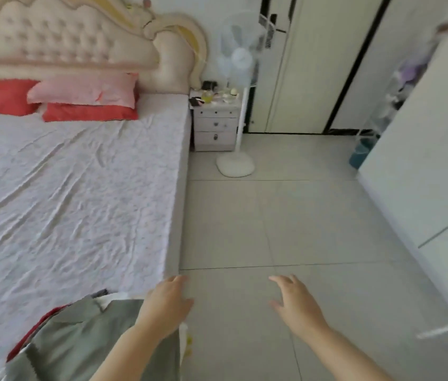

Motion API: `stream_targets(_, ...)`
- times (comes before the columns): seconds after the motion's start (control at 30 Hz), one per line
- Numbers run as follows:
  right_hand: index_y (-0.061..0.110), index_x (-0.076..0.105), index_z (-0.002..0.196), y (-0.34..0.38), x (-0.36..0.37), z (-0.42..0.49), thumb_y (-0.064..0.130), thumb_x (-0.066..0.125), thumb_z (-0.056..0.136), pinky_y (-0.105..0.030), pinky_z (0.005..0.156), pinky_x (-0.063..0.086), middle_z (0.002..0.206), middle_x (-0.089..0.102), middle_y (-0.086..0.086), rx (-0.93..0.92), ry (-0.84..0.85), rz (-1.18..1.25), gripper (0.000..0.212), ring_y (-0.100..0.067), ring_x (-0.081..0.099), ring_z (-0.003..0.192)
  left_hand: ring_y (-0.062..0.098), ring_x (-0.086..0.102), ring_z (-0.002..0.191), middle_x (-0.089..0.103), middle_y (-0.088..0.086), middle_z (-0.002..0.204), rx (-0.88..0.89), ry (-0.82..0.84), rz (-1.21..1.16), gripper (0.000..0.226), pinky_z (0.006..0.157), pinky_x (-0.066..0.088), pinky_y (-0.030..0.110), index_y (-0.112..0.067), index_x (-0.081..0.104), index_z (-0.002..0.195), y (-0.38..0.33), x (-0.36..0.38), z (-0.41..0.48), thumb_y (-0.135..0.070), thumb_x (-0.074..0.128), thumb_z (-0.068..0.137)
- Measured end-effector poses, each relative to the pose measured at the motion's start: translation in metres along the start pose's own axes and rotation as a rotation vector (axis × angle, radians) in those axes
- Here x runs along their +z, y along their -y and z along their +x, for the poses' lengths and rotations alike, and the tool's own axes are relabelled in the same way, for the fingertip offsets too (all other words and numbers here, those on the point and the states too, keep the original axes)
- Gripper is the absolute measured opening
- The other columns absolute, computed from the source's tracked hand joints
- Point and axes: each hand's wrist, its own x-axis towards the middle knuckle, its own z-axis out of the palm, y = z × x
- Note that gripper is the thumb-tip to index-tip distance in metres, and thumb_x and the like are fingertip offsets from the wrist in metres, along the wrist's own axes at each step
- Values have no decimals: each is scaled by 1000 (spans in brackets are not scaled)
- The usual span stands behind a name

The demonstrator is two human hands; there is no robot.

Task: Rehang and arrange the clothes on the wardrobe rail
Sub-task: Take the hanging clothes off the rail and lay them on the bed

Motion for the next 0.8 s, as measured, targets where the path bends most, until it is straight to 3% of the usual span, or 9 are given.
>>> stream_targets(0.2, 19, 41, 137, -156, -50, -87, 25, 53, 91, -22, 102, 33, 133, 44, -1, 357, -170, 137, 48, -16, 41, 125, 15, 41, 127, 39, -5, 140, 345, 100, 131, 52, 104, 34, 30, -28, 28, 140, -178, 55, 29, -36, 47, 92)
stream_targets(0.33, 23, 34, 141, -262, -84, -156, 25, 48, 94, -20, 104, 29, 138, 38, 2, 595, -270, 222, 49, -12, 36, 129, 12, 39, 128, 38, -5, 140, 532, 174, 175, 52, 107, 32, 30, -28, 28, 139, -314, 112, 35, -35, 48, 92)
stream_targets(0.47, 21, 33, 139, -359, -118, -222, 25, 46, 95, -22, 100, 34, 135, 38, 1, 806, -371, 253, 47, -14, 38, 126, 11, 40, 127, 41, -7, 137, 770, 211, 234, 53, 105, 33, 27, -29, 29, 139, -453, 170, 24, -38, 49, 92)
stream_targets(0.8, 22, 36, 139, -513, -178, -345, 25, 53, 92, -19, 105, 26, 138, 39, 3, 1155, -662, 330, 50, -11, 37, 127, 11, 48, 117, 48, -6, 129, 1211, 359, 189, 49, 99, 39, 25, -27, 34, 138, -711, 262, -33, -34, 50, 92)
